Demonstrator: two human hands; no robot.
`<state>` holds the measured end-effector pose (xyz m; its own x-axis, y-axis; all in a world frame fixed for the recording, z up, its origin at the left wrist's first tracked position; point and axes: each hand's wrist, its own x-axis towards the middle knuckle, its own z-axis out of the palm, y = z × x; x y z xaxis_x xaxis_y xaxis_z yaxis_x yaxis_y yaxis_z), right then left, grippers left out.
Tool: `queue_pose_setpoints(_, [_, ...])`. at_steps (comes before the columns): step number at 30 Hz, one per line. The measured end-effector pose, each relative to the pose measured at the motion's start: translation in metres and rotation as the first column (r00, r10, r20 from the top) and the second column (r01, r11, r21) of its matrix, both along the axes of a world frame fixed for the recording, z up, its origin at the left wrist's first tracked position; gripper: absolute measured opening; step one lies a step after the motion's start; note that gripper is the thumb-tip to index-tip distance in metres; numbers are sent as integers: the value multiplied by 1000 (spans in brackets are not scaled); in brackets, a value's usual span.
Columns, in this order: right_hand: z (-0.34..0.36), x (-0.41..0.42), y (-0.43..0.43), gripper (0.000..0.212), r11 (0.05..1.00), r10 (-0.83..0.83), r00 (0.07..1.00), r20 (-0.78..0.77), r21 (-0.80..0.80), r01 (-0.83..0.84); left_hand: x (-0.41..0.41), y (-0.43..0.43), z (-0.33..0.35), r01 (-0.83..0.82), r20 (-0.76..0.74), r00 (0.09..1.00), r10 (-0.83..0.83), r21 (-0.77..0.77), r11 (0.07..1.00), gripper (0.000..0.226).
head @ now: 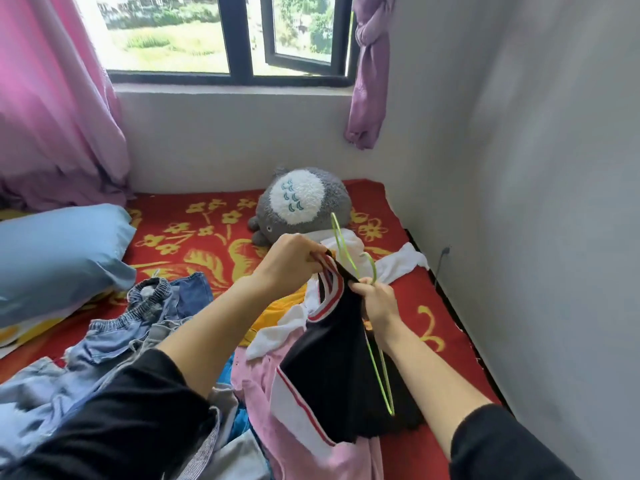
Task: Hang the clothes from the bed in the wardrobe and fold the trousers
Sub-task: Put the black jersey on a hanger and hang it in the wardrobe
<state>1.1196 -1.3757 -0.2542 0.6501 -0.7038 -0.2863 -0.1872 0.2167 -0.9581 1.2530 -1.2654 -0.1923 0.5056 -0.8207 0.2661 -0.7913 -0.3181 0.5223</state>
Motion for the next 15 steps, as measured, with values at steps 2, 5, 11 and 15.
queue_pose_setpoints(2, [31,6,-11,15,995,67,994,83,62,-72,9,4,12,-43,99,994,37,65,997,15])
queue_pose_setpoints(5, [72,13,-16,14,984,176,979,107,-2,-177,14,6,26,-179,133,974,183,-37,983,20])
queue_pose_setpoints(11, [128,20,-19,26,878,242,970,21,-430,-210,11,5,85,-265,-199,954,226,-199,943,7])
queue_pose_setpoints(15, [139,39,-24,28,695,10,991,-134,-712,-104,3,5,127,-243,-245,955,166,-330,912,10])
